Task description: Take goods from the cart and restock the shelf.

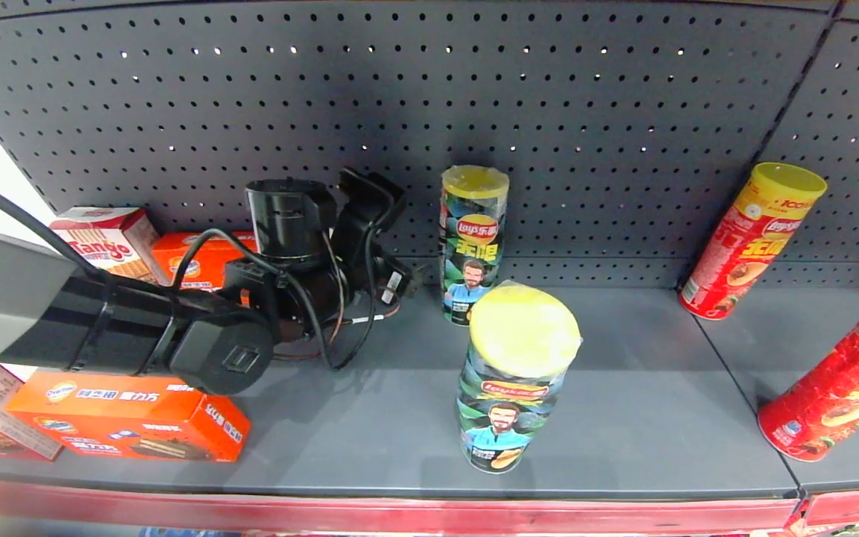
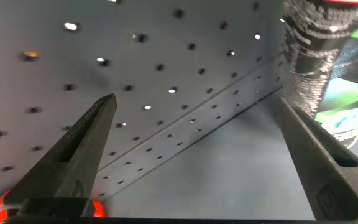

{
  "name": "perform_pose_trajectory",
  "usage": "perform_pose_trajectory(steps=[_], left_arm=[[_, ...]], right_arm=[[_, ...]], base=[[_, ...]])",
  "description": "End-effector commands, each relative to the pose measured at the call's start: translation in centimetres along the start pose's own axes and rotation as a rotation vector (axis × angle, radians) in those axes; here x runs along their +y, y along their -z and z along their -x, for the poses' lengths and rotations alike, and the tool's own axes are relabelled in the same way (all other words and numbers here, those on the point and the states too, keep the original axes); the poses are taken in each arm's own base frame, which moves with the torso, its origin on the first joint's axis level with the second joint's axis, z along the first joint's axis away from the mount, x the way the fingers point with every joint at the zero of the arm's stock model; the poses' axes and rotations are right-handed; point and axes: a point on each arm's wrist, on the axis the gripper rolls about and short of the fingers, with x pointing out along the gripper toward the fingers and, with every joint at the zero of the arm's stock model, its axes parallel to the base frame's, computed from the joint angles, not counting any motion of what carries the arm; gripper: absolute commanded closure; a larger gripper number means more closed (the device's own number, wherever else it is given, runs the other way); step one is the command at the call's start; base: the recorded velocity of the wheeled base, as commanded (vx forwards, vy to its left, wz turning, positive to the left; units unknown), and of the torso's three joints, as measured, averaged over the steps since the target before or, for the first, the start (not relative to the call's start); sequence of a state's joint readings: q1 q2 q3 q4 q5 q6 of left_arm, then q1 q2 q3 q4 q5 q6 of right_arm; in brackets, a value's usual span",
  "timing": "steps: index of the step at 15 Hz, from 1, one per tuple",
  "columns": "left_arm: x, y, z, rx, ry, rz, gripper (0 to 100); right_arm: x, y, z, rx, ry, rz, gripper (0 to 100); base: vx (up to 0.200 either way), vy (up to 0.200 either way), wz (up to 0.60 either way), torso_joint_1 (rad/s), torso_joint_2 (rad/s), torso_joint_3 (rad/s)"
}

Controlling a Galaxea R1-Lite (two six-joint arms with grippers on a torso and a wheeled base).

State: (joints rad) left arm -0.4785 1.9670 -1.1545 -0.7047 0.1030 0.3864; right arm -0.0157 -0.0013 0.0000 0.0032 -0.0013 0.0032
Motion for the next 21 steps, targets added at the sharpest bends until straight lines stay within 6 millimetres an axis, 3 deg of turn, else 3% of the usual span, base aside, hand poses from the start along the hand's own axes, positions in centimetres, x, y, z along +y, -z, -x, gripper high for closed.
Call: perform_pose_trajectory(steps=[1, 15, 16, 19, 21], left_arm=[[-0.7, 0.9, -0.8, 0.026, 0.016, -0.001, 0], [-1.5, 0.8, -0.8, 0.02, 0.043, 0.001, 0], [-1.4, 1.3, -0.4, 0.035, 0.041, 0.0, 0], [-0.4, -0.3, 1.0, -0.008, 0.015, 0.032, 0], [0.7, -1.9, 4.5, -0.038, -0.023, 0.037, 0]], right_arm=[[0.0, 0.0, 0.0, 0.001, 0.0, 0.0, 0], [0.0, 0.0, 0.0, 0.001, 0.0, 0.0, 0], [0.0, 0.0, 0.0, 0.001, 0.0, 0.0, 0], [0.0, 0.0, 0.0, 0.001, 0.0, 0.0, 0], [0.0, 0.0, 0.0, 0.001, 0.0, 0.0, 0]], base=[[0.0, 0.0, 0.0, 0.0, 0.0, 0.0], [0.0, 0.0, 0.0, 0.0, 0.0, 0.0], [0.0, 0.0, 0.0, 0.0, 0.0, 0.0], [0.0, 0.0, 0.0, 0.0, 0.0, 0.0], [0.0, 0.0, 0.0, 0.0, 0.0, 0.0]])
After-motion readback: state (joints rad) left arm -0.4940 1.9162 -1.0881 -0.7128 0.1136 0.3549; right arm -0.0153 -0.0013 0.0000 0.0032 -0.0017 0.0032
